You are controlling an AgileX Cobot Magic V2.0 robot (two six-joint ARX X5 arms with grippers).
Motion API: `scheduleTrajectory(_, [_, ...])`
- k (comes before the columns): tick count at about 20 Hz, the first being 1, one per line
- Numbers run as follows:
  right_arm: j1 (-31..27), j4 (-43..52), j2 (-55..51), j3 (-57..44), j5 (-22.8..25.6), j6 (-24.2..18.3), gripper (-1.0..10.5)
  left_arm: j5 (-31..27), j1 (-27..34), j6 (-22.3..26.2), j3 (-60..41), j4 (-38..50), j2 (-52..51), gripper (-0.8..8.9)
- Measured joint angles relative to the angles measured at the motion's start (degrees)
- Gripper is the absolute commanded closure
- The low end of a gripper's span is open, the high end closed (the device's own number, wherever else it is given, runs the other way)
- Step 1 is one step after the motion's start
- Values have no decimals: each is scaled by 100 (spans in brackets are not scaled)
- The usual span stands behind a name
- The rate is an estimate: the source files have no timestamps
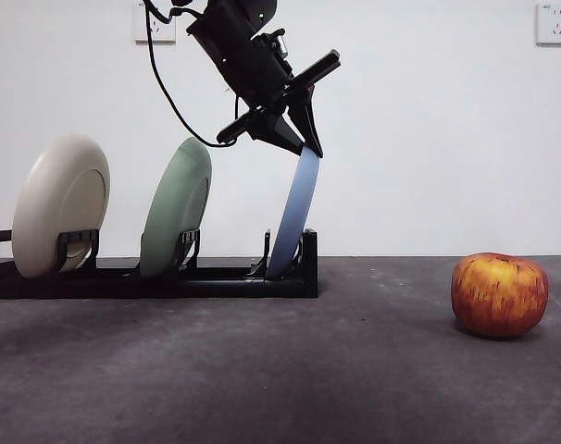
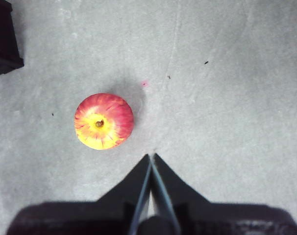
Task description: Take the blue plate from the plate rack,put the plate on the table,take the apple from the table,put the apple in the plate
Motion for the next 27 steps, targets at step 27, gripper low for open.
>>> scheduleTrajectory(27, [0, -37, 0, 0, 0, 0, 946, 704, -127, 129, 0, -1379, -2173, 822])
